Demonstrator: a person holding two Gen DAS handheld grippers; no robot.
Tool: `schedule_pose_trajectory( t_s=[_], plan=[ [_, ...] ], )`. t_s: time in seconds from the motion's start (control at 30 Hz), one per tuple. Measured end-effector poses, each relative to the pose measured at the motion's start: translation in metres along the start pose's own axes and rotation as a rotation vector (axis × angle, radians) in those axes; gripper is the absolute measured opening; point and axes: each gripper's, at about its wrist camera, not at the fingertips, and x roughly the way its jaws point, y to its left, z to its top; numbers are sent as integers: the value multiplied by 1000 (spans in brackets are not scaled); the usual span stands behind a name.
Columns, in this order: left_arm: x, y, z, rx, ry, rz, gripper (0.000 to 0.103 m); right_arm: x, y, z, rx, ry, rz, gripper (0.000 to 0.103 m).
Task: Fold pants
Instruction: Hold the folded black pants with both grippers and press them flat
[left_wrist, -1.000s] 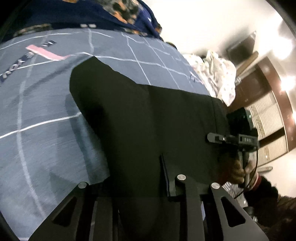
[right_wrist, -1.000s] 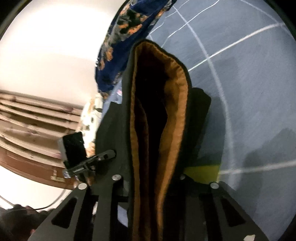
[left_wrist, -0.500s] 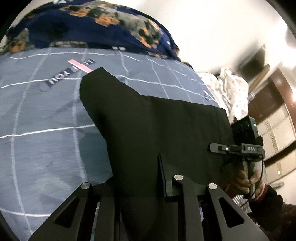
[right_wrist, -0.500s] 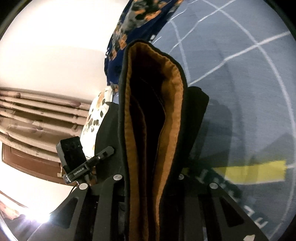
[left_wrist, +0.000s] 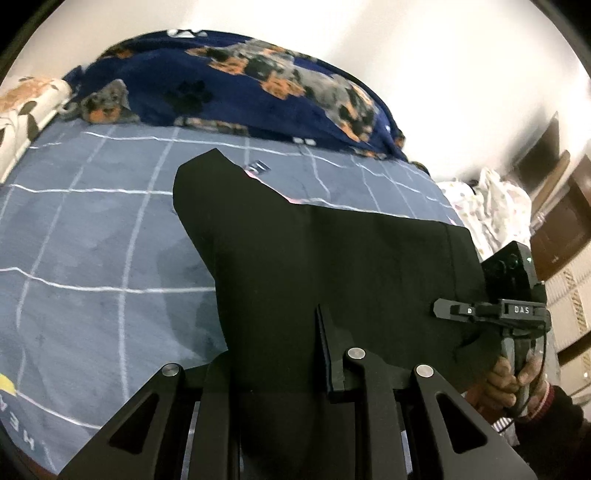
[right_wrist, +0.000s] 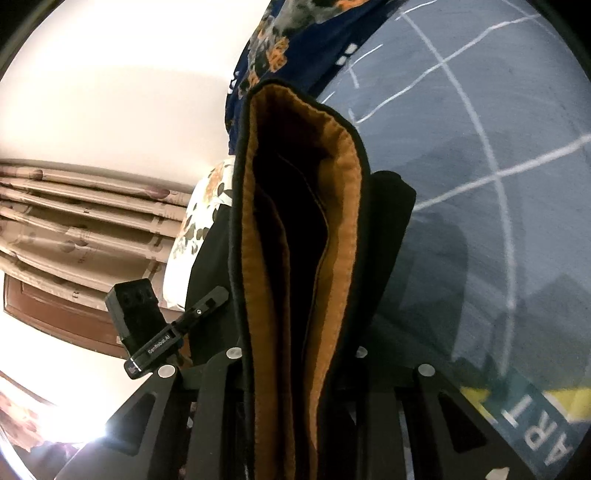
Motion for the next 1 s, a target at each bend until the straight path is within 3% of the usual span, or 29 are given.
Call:
schedule_pose_trajectory(
  t_s=[0.53, 1.0],
  plan=[
    [-16, 48, 39, -28, -68, 101, 19, 60, 39, 50, -56, 42, -1, 21],
    [-7, 82, 80, -36, -95, 149, 19, 86, 46, 83, -78, 54, 14, 21]
  ],
)
